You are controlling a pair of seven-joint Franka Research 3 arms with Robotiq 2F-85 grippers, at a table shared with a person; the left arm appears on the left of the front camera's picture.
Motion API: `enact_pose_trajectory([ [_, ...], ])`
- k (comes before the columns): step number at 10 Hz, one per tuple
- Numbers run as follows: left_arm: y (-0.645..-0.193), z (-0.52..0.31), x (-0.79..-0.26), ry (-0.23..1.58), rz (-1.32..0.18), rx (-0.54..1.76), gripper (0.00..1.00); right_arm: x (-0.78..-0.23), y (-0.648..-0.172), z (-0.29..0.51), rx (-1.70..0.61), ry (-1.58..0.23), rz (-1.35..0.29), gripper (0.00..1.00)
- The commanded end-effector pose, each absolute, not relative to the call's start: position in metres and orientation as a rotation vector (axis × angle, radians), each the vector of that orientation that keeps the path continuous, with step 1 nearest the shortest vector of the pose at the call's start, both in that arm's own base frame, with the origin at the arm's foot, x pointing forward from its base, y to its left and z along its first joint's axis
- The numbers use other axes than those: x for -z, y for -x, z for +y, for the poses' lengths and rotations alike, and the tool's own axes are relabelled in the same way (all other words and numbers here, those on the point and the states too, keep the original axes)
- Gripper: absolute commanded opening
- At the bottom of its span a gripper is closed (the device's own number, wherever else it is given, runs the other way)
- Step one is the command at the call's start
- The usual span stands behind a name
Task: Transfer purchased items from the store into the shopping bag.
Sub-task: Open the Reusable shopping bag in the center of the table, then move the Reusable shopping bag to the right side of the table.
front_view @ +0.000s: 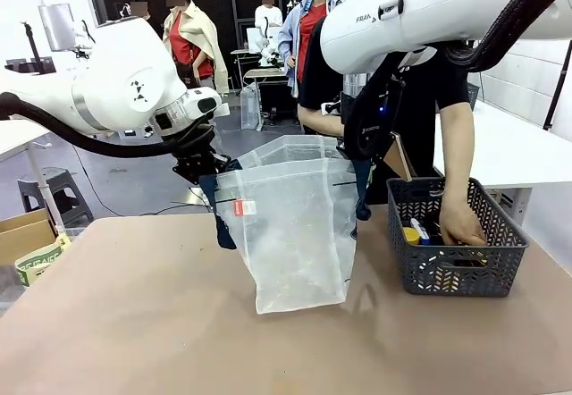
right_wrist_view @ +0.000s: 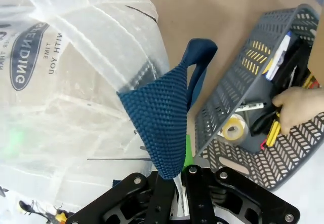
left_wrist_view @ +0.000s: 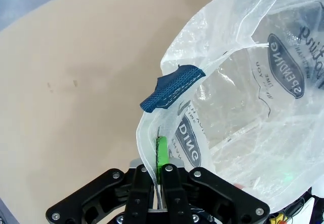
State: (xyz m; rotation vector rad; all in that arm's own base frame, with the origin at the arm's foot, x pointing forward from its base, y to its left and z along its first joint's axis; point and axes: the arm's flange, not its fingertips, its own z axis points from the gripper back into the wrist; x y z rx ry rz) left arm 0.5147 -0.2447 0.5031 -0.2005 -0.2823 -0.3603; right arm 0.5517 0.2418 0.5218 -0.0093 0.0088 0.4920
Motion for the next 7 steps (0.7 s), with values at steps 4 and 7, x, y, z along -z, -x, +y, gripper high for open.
enact_pose_trajectory([
  [4, -0.5092, -0.2423, -0.5054, 0.199, -0.289, 0.350, 0.00, -0.5230, -0.5509, 0.2412, -0.493, 0.011, 0.016, 0.00],
  [7, -0.5092, -0.2423, -0.5054, 0.199, -0.289, 0.350, 0.00, -0.5230, -0.5509, 0.2412, -0.493, 0.011, 0.016, 0.00],
])
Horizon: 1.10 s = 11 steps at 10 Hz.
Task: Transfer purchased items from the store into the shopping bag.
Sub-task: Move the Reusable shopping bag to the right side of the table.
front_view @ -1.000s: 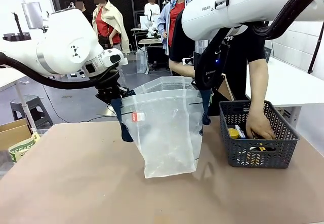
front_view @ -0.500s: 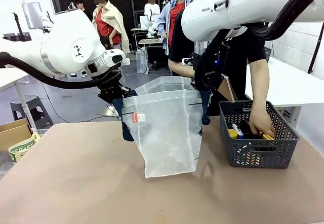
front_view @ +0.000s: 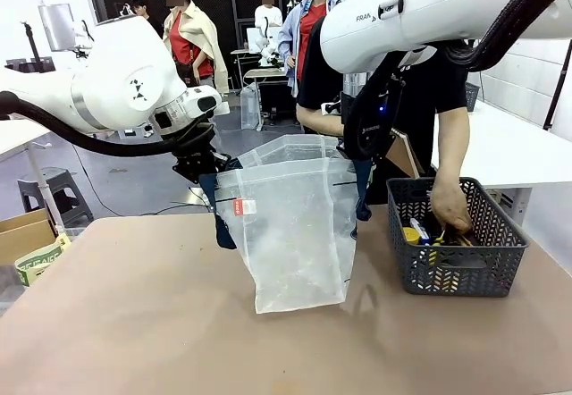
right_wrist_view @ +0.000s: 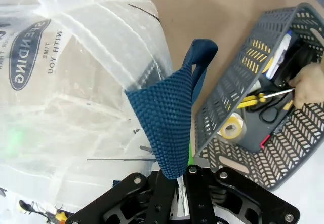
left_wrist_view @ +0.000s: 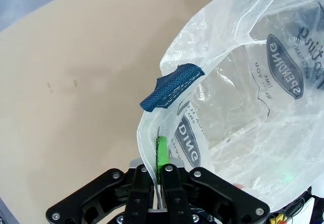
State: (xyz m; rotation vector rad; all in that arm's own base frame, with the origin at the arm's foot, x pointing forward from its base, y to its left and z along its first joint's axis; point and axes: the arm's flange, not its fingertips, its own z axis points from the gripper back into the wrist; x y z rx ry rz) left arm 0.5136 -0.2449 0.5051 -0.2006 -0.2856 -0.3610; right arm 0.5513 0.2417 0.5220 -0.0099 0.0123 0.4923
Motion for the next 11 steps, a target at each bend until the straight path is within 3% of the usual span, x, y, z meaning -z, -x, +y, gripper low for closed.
enact_pose_trajectory([
  [1, -0.5092, -0.2423, -0.5054, 0.199, -0.289, 0.350, 0.00, -0.5230, -0.5509, 0.2412, -0.493, 0.011, 0.016, 0.00],
  [11, -0.5092, -0.2423, -0.5054, 0.199, -0.289, 0.350, 0.00, -0.5230, -0.5509, 0.2412, -0.493, 0.011, 0.016, 0.00],
])
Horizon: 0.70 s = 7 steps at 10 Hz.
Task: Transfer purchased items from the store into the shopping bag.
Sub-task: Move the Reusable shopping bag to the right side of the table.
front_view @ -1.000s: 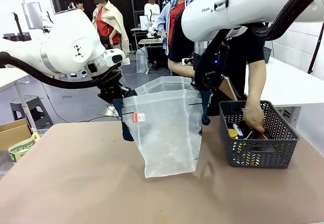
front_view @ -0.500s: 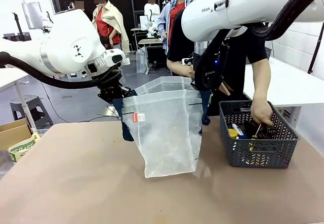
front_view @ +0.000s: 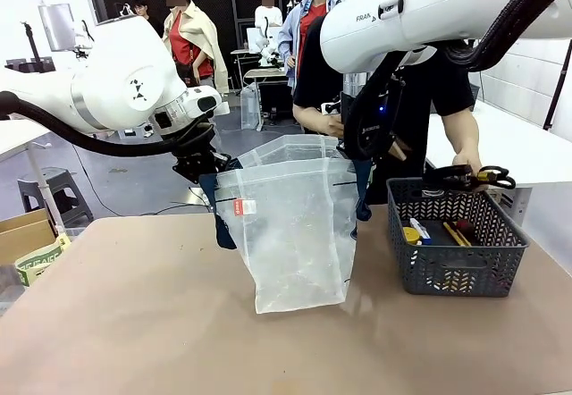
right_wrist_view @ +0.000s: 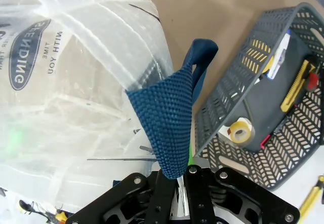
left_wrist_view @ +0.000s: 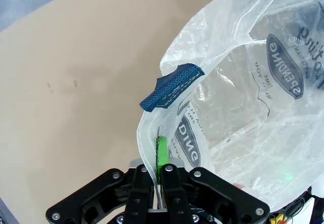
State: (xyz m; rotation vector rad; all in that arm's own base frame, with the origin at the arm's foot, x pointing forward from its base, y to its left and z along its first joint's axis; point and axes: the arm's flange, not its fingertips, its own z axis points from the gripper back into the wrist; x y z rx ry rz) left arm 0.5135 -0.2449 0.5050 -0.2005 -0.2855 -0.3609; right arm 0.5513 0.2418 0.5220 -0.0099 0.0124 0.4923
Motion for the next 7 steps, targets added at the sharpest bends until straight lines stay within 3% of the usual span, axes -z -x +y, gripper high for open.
enact_pose_trajectory([
  [1, -0.5092, -0.2423, -0.5054, 0.199, -0.289, 0.350, 0.00, -0.5230, -0.5509, 0.2412, -0.493, 0.011, 0.016, 0.00],
  [7, -0.5092, -0.2423, -0.5054, 0.199, -0.289, 0.350, 0.00, -0.5230, -0.5509, 0.2412, -0.493, 0.011, 0.016, 0.00],
])
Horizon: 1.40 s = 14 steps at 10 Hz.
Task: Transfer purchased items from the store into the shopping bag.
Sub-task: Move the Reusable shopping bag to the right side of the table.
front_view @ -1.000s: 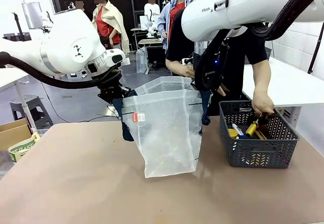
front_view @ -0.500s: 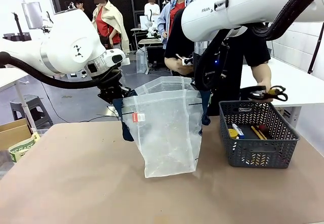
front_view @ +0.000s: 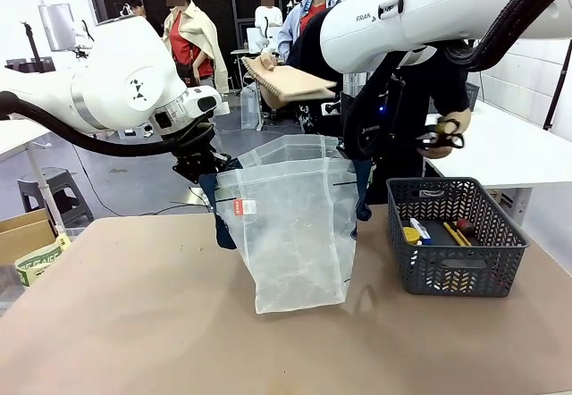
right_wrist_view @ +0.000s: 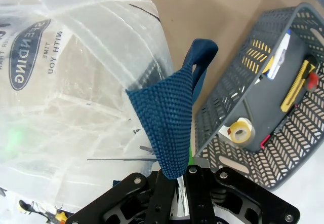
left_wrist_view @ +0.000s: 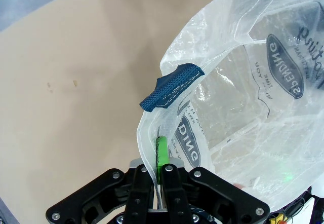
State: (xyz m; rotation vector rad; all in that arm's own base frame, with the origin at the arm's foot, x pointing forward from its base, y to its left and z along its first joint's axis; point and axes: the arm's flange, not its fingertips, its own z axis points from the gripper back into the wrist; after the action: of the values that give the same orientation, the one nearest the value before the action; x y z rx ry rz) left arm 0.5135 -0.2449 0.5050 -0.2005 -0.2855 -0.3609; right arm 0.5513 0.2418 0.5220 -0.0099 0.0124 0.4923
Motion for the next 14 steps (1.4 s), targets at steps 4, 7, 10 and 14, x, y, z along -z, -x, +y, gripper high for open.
enact_pose_trajectory([
  [4, -0.5092, -0.2423, -0.5054, 0.199, -0.289, 0.350, 0.00, -0.5230, -0.5509, 0.2412, -0.493, 0.011, 0.016, 0.00],
  [7, -0.5092, -0.2423, -0.5054, 0.199, -0.289, 0.350, 0.00, -0.5230, -0.5509, 0.2412, -0.493, 0.011, 0.016, 0.00],
  [10, -0.5092, -0.2423, -0.5054, 0.199, -0.289, 0.350, 0.00, -0.5230, -0.5509, 0.2412, -0.493, 0.011, 0.016, 0.00],
  [14, -0.5092, -0.2423, -0.5054, 0.199, -0.289, 0.350, 0.00, -0.5230, -0.5509, 0.2412, -0.493, 0.011, 0.016, 0.00],
])
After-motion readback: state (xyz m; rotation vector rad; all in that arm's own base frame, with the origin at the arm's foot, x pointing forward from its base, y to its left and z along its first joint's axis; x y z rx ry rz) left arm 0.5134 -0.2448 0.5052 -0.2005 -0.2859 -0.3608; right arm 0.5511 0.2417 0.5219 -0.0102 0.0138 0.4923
